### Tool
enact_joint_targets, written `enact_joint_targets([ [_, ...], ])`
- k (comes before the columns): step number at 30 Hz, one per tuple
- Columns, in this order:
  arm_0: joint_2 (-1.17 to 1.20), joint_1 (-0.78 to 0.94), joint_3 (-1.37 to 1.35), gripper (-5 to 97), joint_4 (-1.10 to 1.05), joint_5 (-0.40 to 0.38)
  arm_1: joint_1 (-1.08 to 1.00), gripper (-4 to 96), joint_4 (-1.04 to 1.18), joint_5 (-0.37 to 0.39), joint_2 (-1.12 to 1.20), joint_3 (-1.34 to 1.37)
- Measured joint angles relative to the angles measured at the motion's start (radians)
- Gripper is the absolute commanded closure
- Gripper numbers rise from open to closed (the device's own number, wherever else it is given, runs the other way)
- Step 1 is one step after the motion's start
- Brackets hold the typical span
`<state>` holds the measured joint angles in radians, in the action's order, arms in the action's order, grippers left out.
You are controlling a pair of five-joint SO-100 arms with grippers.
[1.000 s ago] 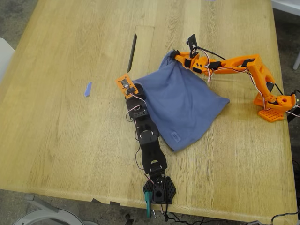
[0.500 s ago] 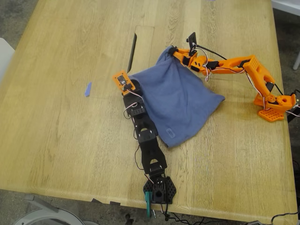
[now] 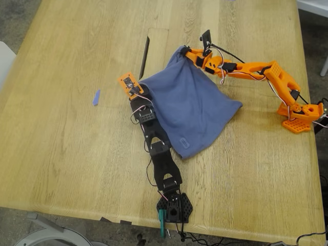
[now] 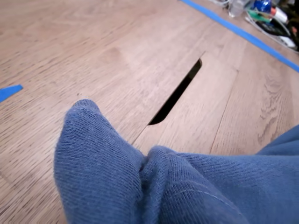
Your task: Fold a T-shirt
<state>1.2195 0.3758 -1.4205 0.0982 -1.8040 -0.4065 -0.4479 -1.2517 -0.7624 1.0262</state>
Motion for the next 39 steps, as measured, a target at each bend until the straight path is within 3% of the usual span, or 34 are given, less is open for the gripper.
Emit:
enact_joint_targets([
  [9,0.000,0.000,0.106,92,0.216,0.000,0.000,91.3,0.238,0.008,-0.069,-0.021],
  [39,0.005,-0.055,0.560,92,1.097,0.009,0.006,91.3,1.411,0.011,-0.229,-0.469],
])
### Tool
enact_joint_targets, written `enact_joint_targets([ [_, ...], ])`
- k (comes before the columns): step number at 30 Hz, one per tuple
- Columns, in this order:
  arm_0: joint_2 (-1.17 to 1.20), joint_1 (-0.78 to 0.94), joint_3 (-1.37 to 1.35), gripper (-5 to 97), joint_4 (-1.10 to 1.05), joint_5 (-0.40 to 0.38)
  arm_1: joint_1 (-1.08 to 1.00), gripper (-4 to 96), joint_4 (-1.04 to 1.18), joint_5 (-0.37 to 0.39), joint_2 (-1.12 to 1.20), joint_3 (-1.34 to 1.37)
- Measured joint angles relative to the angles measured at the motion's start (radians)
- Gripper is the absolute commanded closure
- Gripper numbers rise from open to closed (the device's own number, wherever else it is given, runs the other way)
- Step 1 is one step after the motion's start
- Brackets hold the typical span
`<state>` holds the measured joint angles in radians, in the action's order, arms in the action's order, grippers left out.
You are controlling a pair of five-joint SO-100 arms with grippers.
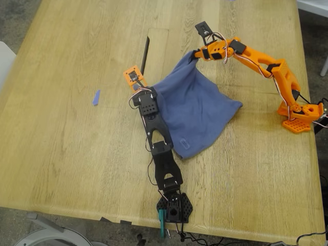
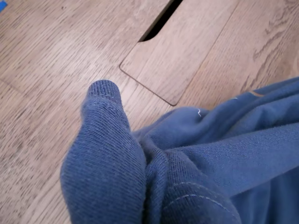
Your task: Fold a T-shirt
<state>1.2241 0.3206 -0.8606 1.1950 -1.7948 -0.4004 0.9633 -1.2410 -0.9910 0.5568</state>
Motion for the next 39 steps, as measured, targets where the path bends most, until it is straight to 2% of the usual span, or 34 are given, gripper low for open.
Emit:
enact_joint_targets([
  [16,0.000,-0.017,0.278,92,0.517,-0.031,0.077,91.3,0.495,0.029,-0.071,-0.112],
  [25,0.003,-0.107,0.336,92,0.626,-0.031,0.121,91.3,0.673,0.044,-0.124,-0.130],
  [30,0.124,-0.184,0.202,92,0.627,-0.040,0.141,91.3,0.719,0.054,-0.175,-0.100],
  [39,0.336,-0.278,-0.061,92,0.632,-0.048,0.199,91.3,0.721,0.075,-0.331,0.137],
])
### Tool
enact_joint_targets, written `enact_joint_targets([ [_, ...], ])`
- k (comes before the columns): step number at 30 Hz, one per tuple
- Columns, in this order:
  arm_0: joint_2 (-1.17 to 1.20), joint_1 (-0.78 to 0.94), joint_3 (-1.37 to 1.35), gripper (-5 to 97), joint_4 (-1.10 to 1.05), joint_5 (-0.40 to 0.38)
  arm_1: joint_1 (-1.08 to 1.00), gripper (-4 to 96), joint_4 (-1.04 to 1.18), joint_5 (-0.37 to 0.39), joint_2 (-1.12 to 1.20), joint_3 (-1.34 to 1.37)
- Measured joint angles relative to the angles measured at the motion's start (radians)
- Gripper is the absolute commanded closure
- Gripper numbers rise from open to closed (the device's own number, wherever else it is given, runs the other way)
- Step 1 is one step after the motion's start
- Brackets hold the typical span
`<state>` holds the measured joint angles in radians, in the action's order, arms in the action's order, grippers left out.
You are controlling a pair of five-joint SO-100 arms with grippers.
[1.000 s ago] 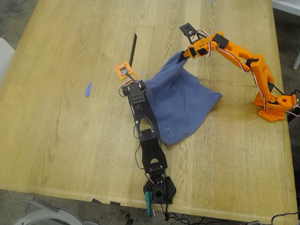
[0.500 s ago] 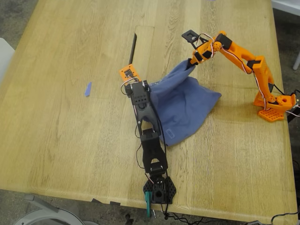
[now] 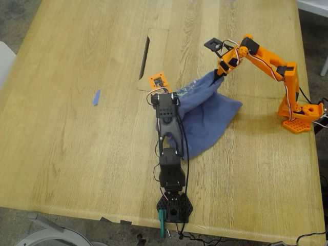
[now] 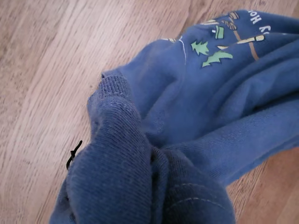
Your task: Fold a T-shirt
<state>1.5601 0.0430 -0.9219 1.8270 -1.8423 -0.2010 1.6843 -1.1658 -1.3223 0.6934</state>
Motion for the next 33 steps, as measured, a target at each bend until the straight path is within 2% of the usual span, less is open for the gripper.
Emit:
enact_joint_targets([
  [13,0.124,-0.169,-0.153,92,0.000,-0.003,0.058,91.3,-0.048,0.025,-0.222,0.351],
  [21,0.295,-0.301,-0.364,92,0.000,-0.008,0.094,91.3,-0.106,0.025,-0.373,0.580],
  [33,0.520,-0.428,-0.621,92,-0.002,-0.009,0.120,91.3,-0.008,0.015,-0.434,0.621],
])
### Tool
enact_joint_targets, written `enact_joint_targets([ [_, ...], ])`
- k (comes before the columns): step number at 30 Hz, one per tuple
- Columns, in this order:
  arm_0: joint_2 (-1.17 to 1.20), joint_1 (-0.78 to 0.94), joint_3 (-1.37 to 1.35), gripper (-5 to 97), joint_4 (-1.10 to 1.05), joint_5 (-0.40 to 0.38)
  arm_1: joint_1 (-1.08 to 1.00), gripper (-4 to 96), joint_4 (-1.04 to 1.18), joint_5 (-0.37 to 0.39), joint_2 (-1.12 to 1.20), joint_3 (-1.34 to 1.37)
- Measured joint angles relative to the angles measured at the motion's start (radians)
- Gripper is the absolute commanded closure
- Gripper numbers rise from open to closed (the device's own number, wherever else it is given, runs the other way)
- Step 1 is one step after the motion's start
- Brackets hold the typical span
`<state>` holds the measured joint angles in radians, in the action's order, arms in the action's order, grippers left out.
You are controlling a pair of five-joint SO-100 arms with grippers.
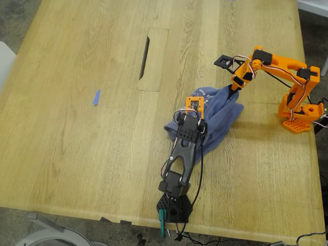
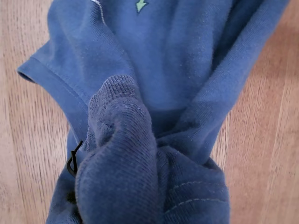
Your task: Fold a T-shirt
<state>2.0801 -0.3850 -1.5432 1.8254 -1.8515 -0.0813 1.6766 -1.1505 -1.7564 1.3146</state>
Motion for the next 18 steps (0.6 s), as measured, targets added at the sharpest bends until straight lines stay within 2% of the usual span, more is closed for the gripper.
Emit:
enact_joint_targets([
  [11,0.046,-0.115,-0.109,92,-0.041,0.000,0.124,91.3,-0.115,0.035,-0.233,0.400],
  [18,0.109,-0.195,-0.259,92,-0.160,-0.009,0.146,91.3,-0.199,0.037,-0.311,0.554],
])
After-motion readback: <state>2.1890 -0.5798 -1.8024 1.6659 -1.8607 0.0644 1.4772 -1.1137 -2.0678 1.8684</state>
